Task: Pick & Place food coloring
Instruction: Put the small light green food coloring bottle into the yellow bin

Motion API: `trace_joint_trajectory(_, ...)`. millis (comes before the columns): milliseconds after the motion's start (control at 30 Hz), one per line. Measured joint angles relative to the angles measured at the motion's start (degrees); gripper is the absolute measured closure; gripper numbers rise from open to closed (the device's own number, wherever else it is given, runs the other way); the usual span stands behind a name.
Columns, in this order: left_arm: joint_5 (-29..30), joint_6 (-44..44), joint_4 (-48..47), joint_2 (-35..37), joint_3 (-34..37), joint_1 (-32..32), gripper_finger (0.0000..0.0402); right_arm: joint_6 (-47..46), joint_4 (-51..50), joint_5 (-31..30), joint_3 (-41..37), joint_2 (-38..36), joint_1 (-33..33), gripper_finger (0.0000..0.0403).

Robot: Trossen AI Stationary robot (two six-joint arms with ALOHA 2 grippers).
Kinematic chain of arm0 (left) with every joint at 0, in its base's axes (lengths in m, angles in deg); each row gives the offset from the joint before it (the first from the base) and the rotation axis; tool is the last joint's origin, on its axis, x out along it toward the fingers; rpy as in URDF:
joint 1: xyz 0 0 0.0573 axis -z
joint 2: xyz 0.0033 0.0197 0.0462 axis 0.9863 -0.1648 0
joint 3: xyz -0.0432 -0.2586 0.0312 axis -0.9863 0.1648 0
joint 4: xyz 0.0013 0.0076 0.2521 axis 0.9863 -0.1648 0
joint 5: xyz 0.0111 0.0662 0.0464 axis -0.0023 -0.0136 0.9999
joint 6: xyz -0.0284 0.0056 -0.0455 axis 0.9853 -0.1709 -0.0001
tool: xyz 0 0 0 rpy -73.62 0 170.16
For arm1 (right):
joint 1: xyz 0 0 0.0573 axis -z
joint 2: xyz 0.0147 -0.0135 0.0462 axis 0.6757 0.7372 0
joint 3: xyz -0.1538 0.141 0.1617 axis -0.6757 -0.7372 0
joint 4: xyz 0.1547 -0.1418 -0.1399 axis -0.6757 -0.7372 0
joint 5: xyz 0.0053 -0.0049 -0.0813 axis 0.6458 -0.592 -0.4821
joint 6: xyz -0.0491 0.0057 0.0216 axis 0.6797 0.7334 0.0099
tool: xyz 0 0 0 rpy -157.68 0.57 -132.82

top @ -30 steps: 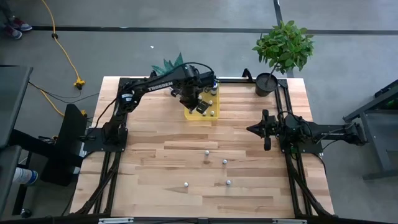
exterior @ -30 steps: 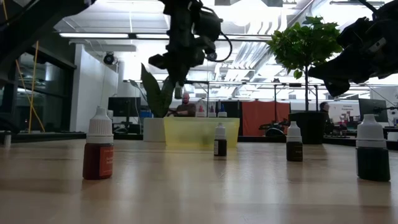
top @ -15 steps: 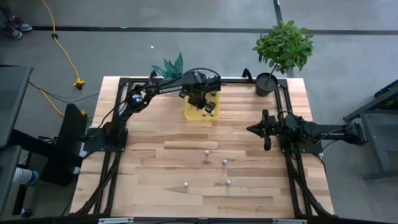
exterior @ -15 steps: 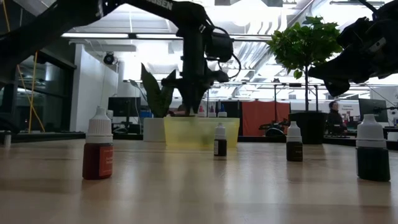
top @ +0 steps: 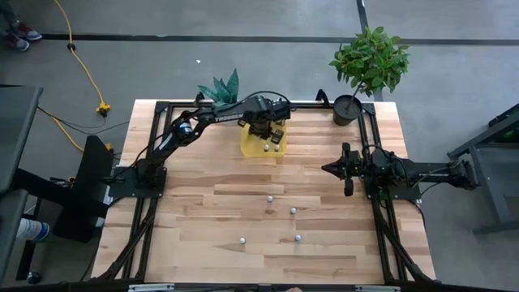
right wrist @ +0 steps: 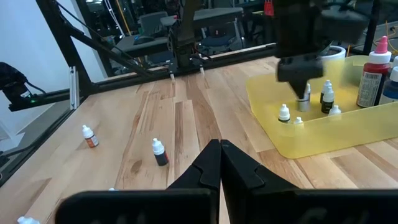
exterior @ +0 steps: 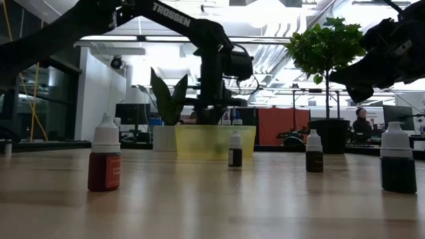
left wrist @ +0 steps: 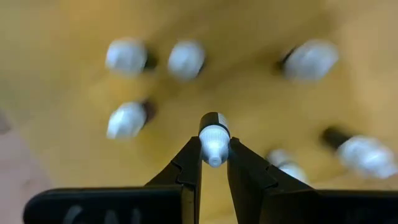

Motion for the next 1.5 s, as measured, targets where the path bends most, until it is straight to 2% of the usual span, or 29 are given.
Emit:
trace_joint_trajectory(500, 3.04, -0.03, 1.27, 0.2, -0.14, -2.31, 0.0353, -0.01, -0.02, 0.0, -0.02, 0.07, -0.01, 0.0402)
trace_joint_trajectory(1100, -1.34, -1.2, 0.85, -1.42, -0.1, -2.62, 0.0353, 0.01, -0.01, -0.02, 0.0, 0.05, -0.02, 0.0402)
trace_joint_trajectory(1500, -1.15, -2.08, 0.68, -1.9, -0.16, -2.58, 0.0353, -0.01, -0.02, 0.0, -0.02, 0.04, 0.0, 0.0402)
